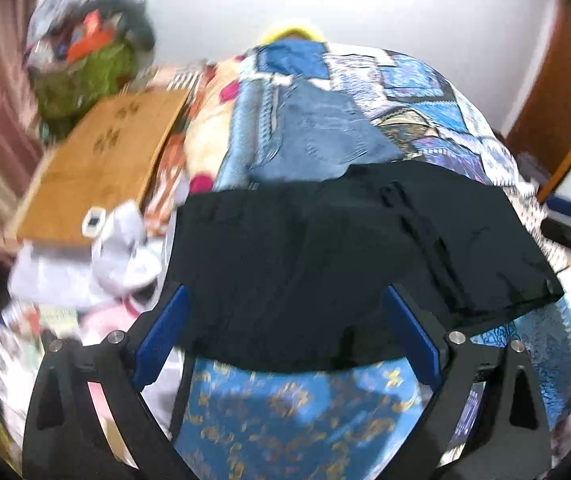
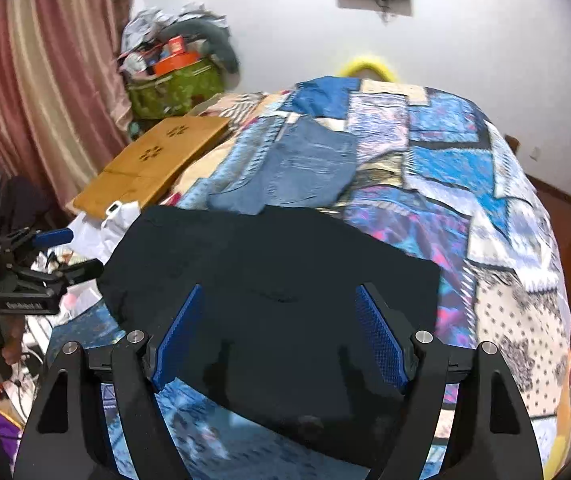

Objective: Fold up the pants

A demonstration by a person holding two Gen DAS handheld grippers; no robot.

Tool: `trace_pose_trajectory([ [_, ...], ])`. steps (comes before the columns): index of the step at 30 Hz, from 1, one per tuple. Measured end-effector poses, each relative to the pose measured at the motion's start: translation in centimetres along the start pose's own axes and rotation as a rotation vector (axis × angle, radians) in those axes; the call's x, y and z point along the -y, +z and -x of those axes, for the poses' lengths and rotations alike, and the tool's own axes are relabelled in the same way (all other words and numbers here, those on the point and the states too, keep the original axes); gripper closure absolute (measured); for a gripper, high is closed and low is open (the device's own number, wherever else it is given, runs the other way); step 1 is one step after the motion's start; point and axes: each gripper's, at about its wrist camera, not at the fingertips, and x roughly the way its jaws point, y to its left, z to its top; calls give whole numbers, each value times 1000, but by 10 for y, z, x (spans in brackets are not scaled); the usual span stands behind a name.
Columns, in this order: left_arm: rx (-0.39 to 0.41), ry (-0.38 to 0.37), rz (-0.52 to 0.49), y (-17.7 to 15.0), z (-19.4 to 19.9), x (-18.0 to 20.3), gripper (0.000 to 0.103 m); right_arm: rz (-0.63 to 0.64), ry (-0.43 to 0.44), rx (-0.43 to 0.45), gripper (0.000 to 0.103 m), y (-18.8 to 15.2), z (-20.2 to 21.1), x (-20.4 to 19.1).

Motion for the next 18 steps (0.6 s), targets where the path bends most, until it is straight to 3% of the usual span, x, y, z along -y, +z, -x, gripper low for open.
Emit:
trace_pose_trajectory([
  [7, -143, -114, 224, -35, -15, -47, 6, 124, -33, -160, 28, -20, -55, -30],
  [13, -246, -275, 335, -52, -39, -49, 6, 111, -18, -184, 28, -27, -57, -24],
  [18, -296, -334, 378, -55, -66, -41, 6, 112, -14, -182, 28, -31, -56, -28],
])
